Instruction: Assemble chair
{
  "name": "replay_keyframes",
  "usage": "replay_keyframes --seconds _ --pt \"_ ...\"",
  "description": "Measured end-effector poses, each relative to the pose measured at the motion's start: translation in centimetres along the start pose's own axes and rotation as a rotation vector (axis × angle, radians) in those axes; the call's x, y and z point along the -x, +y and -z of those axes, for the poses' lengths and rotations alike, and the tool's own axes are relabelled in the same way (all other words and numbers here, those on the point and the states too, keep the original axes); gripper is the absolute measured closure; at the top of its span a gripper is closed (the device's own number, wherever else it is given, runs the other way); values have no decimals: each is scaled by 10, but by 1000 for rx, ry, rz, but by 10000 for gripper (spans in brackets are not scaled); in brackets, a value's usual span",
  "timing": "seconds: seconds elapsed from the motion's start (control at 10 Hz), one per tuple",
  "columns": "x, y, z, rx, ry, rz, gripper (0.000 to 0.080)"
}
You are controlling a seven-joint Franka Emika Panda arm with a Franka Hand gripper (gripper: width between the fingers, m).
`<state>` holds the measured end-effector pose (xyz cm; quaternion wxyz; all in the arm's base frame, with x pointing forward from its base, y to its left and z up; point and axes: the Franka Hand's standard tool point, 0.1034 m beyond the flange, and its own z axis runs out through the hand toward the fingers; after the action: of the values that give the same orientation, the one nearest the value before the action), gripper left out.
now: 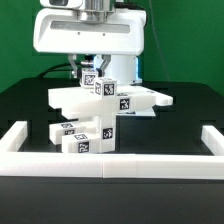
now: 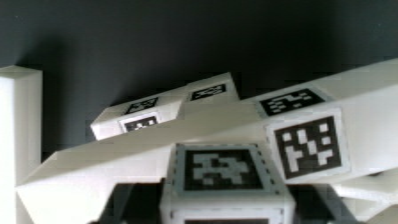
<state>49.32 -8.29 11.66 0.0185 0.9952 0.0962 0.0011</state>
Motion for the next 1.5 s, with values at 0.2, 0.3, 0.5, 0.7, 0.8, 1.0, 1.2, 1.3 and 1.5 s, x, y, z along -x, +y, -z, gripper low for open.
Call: replay_keyframes --seconds 0.2,0.3,0.5,0.7,0.8,1.0,1.2,1.3,1.5 --pt "0 0 0 0 0 -12 512" --pt "0 0 0 0 0 -22 512" --pt "0 0 0 -5 2 -236 512" --pt "0 1 -1 -12 4 -382 512" --pt "0 0 -1 -23 8 -493 512" --pt "-1 -2 -1 -27 8 -635 512" --pt "-1 -2 -1 -28 6 -785 512" --pt "-1 -3 -1 -29 5 -834 512" --pt "-2 -3 -1 -33 3 -1021 512"
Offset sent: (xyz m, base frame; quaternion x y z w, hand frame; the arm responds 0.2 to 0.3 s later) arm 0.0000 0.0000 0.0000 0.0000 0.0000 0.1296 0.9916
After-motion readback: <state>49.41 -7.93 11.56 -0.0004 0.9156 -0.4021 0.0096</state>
